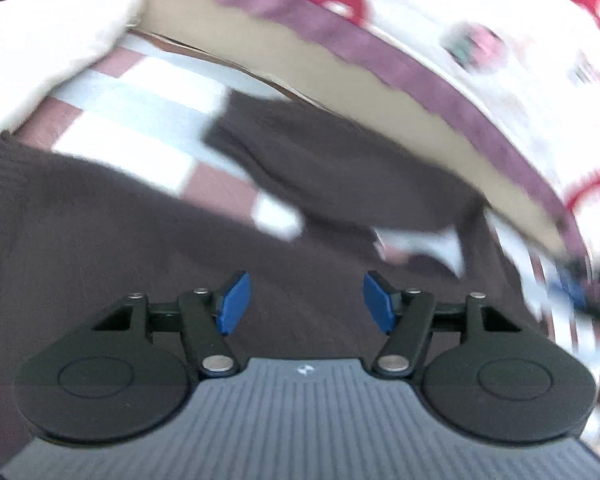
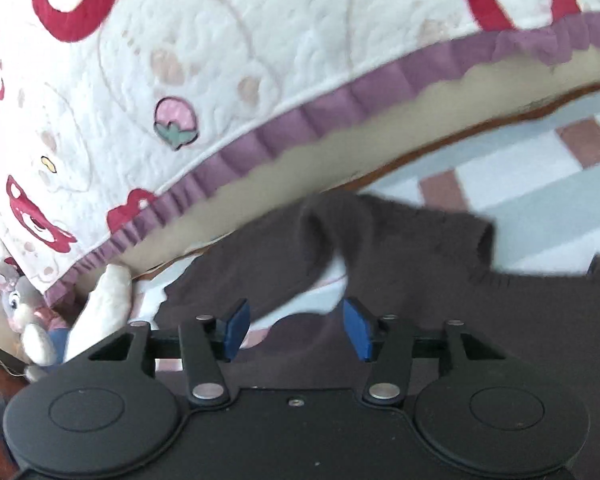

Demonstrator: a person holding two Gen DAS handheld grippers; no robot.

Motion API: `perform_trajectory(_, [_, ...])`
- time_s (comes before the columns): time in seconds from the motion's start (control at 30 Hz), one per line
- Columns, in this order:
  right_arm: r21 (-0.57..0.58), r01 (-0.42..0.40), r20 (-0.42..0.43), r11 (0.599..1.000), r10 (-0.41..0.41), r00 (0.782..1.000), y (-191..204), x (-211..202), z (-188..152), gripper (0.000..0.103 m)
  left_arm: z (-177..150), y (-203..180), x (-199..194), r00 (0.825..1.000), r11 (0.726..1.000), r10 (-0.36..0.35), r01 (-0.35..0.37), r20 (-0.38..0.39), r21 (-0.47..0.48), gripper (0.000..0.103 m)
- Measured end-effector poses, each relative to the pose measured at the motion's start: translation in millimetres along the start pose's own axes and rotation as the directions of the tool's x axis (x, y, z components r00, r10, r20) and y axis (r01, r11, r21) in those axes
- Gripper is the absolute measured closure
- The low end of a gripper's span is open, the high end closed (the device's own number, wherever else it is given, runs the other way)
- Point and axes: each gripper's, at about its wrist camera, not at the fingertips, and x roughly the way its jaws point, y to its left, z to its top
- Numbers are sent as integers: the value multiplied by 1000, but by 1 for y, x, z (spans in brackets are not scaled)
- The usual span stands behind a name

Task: Fold clothes
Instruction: 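Grasp the other sleeve cuff with the left gripper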

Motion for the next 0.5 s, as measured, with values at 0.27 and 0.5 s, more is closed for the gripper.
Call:
perform_trajectory(0.27, [-137,199,44,970,-195,980,-19,3,0,46,63,4,80,996,984,59,-45,73,-174,39])
perform_trajectory(0.5, [-4,162,-3,987,-162,987,-49,4,12,46,66,-16,117,989,986,144,-139,44,-95,39])
